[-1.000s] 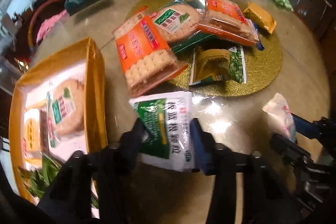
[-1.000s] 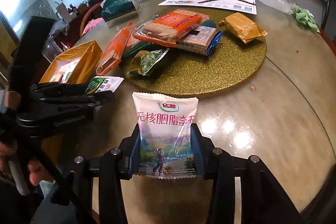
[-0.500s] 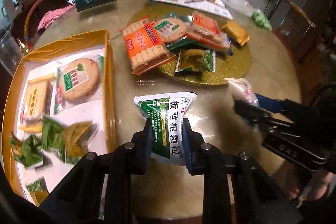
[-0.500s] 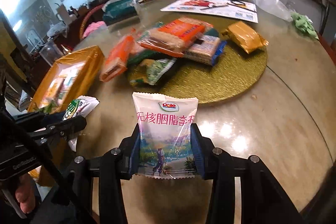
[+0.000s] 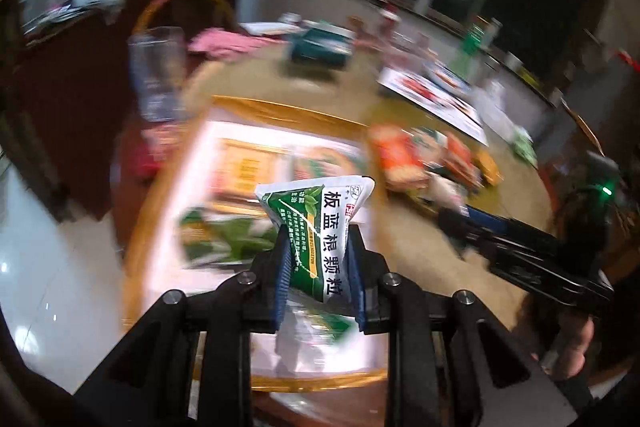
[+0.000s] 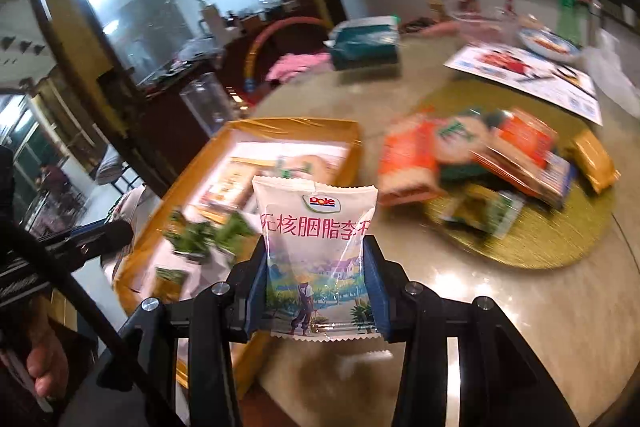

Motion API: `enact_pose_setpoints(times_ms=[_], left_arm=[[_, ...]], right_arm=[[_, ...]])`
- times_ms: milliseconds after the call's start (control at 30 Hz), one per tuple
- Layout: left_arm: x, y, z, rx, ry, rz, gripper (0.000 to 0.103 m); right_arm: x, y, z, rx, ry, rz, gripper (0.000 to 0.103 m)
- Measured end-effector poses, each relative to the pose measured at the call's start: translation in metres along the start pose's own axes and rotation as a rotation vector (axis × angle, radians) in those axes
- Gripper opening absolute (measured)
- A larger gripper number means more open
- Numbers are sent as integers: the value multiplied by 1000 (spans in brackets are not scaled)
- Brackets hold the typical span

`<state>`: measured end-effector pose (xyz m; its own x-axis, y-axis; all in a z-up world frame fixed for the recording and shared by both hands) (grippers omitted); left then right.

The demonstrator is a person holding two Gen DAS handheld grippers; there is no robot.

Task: Organize snacks
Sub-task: 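Carry both packets over the tray and open both tools to drop them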

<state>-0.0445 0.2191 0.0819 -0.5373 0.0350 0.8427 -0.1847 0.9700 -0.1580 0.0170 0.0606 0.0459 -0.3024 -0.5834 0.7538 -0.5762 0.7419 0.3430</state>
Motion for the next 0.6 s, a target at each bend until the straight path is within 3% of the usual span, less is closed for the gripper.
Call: enact_pose_setpoints(times_ms=[200,400,600], left_arm=[[-13,51,-16,80,15,-40,27],[-61,61,-34,58,88,-88,27],[-96,64,-46,46,122,-124,30]], right_arm=[[-29,24,-10,19,48,-53,43],[-66,41,-33,41,98,-46,44],[-97,29,-51,-12,131,-7,45]])
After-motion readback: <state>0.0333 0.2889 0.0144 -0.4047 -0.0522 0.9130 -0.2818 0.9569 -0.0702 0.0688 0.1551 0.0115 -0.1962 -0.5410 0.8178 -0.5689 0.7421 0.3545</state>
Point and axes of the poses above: each gripper's, at about its wrist camera, not at the fingertips, and x roughly against the way its jaws point, y to its left, z to its underside, the point moved 8 cm from there along -x, roughly the way its jaws point, and after that the axes turned 12 degrees about y, right-handed, at the moved point
